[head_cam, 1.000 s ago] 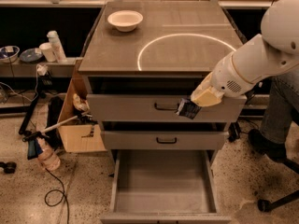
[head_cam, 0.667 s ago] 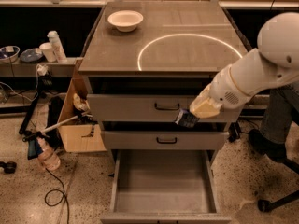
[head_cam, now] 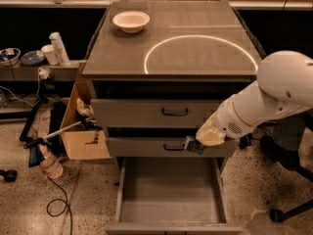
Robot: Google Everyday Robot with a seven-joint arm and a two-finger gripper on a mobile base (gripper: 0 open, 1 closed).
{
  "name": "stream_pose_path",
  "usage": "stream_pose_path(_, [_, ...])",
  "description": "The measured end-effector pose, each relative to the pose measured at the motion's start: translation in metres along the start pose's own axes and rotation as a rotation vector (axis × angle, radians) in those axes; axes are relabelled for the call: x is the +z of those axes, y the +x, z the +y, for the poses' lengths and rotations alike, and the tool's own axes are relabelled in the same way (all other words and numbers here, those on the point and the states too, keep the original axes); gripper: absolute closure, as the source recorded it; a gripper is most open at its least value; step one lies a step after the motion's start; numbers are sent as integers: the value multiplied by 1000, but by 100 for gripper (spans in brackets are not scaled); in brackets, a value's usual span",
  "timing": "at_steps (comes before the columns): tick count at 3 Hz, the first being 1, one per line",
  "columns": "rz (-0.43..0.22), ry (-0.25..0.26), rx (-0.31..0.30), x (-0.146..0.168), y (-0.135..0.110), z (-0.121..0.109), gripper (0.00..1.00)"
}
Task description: Place rxbar chocolate into bottom drawer
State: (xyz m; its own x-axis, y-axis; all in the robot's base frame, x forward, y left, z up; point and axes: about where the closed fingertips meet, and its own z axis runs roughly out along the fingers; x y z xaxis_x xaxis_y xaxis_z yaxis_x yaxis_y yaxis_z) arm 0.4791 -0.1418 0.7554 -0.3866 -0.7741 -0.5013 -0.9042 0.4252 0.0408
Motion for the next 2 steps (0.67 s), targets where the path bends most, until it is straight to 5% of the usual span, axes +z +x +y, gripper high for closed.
stream_pose_path(2, [27,-18,13,32,16,9,100])
